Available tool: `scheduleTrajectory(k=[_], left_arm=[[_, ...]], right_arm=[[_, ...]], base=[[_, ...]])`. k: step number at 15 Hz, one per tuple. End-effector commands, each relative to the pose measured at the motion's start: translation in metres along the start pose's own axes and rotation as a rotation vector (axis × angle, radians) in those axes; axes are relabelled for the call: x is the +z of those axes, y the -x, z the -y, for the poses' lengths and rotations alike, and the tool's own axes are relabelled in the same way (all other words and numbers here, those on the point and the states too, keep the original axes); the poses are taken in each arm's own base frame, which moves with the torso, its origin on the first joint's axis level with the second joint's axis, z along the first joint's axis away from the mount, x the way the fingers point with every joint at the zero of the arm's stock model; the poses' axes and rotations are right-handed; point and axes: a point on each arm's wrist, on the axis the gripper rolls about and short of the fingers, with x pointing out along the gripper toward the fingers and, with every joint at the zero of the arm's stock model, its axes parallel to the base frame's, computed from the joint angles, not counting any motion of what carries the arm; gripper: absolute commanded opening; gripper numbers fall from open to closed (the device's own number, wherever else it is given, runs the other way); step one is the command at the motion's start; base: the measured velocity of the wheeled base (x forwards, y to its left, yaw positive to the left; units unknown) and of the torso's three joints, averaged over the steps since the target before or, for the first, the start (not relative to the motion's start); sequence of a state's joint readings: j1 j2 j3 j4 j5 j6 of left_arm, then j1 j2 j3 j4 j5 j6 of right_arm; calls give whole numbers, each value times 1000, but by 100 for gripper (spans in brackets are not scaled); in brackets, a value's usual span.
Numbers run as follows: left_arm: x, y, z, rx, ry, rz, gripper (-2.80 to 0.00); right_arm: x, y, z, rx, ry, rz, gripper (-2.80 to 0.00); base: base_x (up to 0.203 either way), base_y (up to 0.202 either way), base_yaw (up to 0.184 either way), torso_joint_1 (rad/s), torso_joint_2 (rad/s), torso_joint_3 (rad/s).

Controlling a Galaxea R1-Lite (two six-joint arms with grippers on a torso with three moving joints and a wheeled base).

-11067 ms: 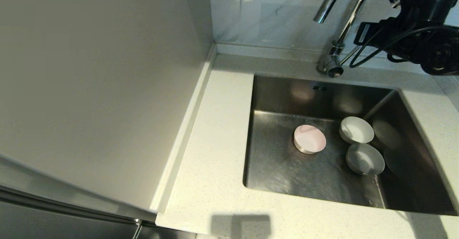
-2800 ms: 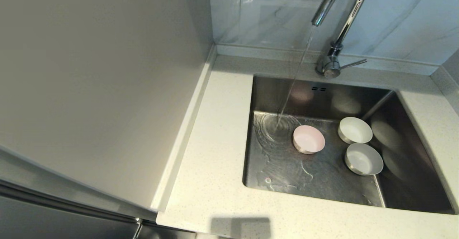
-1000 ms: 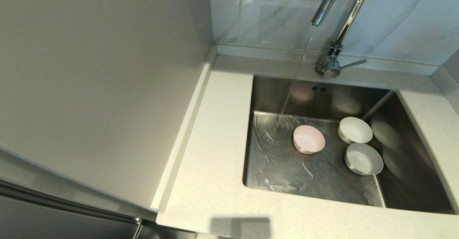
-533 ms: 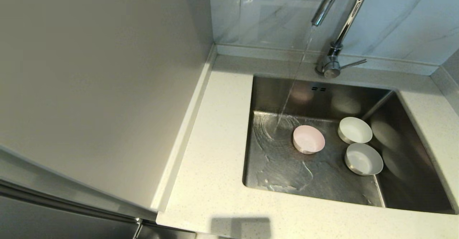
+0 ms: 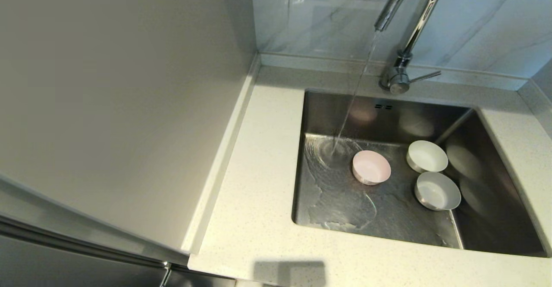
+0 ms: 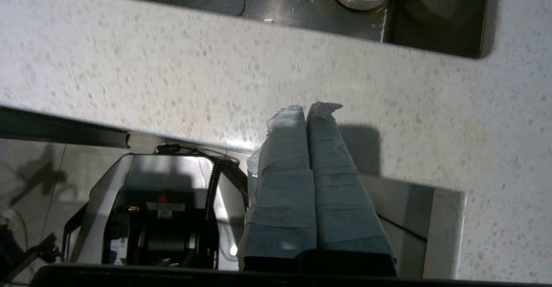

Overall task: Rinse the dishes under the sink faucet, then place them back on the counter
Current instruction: Turn off the faucet

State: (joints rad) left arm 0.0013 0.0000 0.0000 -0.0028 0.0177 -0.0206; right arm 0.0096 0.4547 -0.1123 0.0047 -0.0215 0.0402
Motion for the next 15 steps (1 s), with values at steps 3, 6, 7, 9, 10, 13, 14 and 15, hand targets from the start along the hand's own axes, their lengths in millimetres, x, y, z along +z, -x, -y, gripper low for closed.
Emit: scheduleTrajectory(k=[3,6,7,9,10,13,14,15], left_arm=[[0,0,0,1,1,3,-280],[0,0,0,1,1,3,-280],[0,0,0,1,1,3,-280],[0,0,0,1,1,3,-280],[0,0,0,1,1,3,-280],[0,0,0,1,1,3,-280],[0,0,0,1,1,3,-280],[0,0,0,1,1,3,-280]], right_arm=[[95,-45,-6,15,-32,-112,-280],[146,-89,-10,16,-106,-175,-280],[159,-107,-11,16,-127,-192,-280],[186,-144,-14,18,-162,-178,-280],[198,-165,-16,19,-176,-153,-280],[234,-219,-16,18,-204,-40,-280],[240,-233,-14,14,-209,-20,-280],[246,-244,-11,6,-214,-3,-280]], base=[[0,0,0,0,0,0],[0,0,0,0,0,0],[0,0,0,0,0,0],[0,0,0,0,0,0],[0,0,0,0,0,0],[0,0,0,0,0,0],[0,0,0,0,0,0],[0,0,0,0,0,0]])
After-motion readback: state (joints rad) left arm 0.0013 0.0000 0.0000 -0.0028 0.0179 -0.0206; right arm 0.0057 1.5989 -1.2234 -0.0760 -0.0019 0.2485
